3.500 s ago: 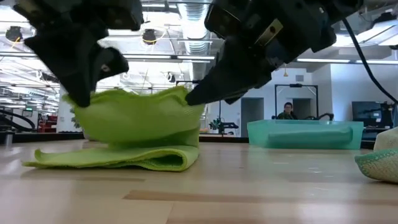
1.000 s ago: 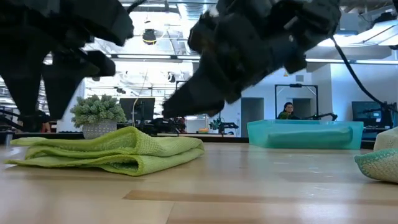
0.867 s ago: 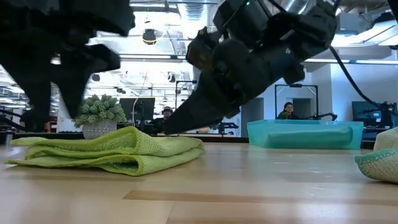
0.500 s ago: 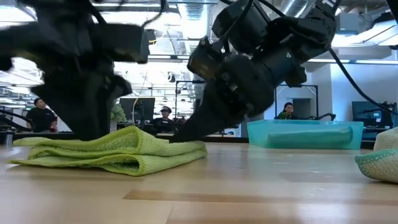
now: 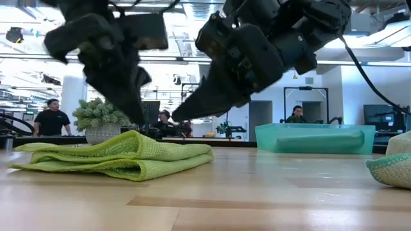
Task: Fold microfiber towels
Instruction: Fold the green microfiber cloth
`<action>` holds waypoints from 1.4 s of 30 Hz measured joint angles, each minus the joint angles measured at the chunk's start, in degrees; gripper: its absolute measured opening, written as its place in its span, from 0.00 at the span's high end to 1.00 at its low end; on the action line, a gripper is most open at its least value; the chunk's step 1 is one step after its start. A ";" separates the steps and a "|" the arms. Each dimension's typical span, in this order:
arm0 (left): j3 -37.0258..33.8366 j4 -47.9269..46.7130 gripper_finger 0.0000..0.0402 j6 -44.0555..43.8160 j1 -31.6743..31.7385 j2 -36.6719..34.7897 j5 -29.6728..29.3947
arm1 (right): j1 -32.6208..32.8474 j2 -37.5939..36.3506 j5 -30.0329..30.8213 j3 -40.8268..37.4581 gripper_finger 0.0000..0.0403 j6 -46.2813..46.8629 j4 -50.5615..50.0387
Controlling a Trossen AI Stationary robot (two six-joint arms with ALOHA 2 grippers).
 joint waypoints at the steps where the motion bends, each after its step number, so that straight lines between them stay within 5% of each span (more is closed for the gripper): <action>1: -1.41 2.26 1.00 0.00 0.28 0.56 0.99 | 0.13 0.44 0.03 0.00 0.73 -0.24 -0.27; 8: -7.95 8.54 1.00 -1.42 4.44 1.53 1.13 | 0.39 2.16 0.24 -0.64 0.87 2.87 -2.20; 13: -8.96 11.69 1.00 5.62 9.09 1.50 1.12 | 0.70 3.93 0.94 -0.94 0.97 5.89 -1.62; 18: -6.08 12.53 1.00 16.18 15.20 1.16 -1.19 | 0.63 2.49 0.92 -0.34 0.97 6.36 -2.37; 22: 0.22 4.50 1.00 18.36 17.46 0.26 4.39 | 0.04 -2.28 1.00 0.27 0.93 4.10 -2.73; 29: 0.77 4.13 1.00 11.17 7.44 0.49 13.23 | -2.99 -7.50 1.69 -0.35 0.97 1.23 -12.39; 34: -1.50 10.48 1.00 4.74 -0.49 0.56 6.29 | -3.05 -4.96 1.16 -1.41 0.98 1.15 -9.25; 42: -3.04 12.92 1.00 -3.38 -3.37 3.34 3.93 | -2.76 -1.11 -0.15 -1.27 0.98 2.77 -6.55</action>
